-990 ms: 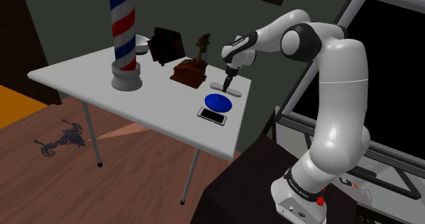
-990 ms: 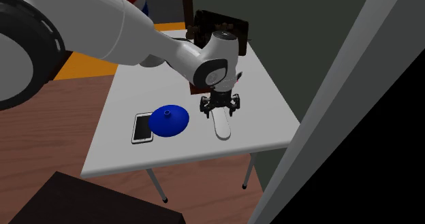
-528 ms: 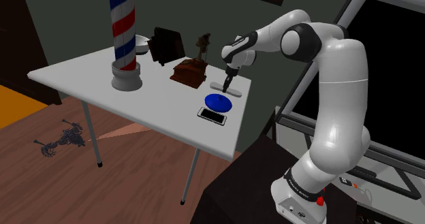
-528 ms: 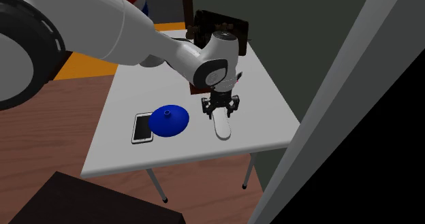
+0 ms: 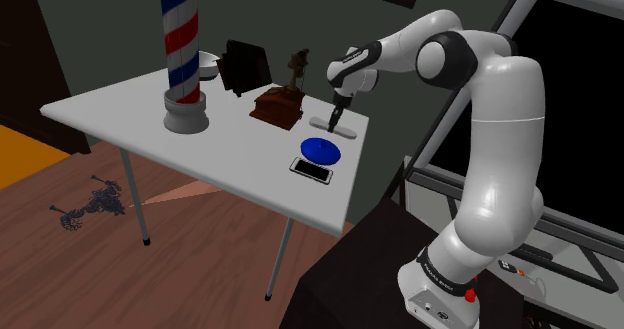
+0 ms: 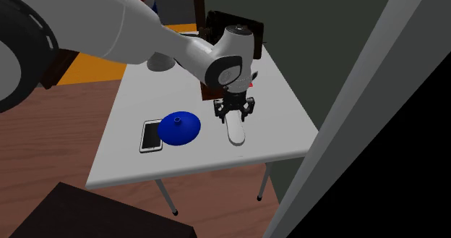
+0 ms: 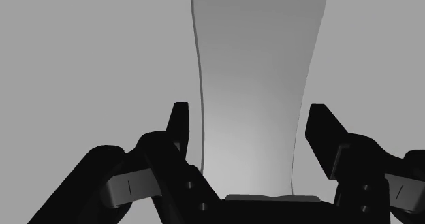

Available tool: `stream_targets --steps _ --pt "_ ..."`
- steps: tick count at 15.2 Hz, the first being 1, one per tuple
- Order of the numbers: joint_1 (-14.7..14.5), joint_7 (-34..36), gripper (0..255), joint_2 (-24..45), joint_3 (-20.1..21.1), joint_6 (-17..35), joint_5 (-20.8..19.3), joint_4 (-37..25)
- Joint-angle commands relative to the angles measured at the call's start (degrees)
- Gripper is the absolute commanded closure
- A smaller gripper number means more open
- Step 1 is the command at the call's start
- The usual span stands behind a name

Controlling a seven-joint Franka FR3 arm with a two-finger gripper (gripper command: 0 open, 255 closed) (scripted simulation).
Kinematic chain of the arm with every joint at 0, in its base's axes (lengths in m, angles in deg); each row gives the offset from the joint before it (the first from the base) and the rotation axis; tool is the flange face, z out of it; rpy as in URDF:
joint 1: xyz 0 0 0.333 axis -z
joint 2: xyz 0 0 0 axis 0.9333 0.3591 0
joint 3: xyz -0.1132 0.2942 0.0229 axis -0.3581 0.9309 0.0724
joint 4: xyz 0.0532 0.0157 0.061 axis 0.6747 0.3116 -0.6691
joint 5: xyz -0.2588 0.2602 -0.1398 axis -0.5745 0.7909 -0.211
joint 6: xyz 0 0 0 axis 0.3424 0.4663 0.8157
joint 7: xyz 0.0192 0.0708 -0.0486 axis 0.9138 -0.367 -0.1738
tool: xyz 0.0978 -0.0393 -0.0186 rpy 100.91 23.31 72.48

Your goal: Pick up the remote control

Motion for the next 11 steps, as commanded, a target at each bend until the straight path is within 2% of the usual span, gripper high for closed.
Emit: stream_targets --steps 1,11 --pt "-0.14 0.21 255 -0.92 -0.23 -1.09 -0.35 -0.19" --pt "-0.66 1.2 255 -4.65 -1.08 -6.42 -1.82 -1.94"
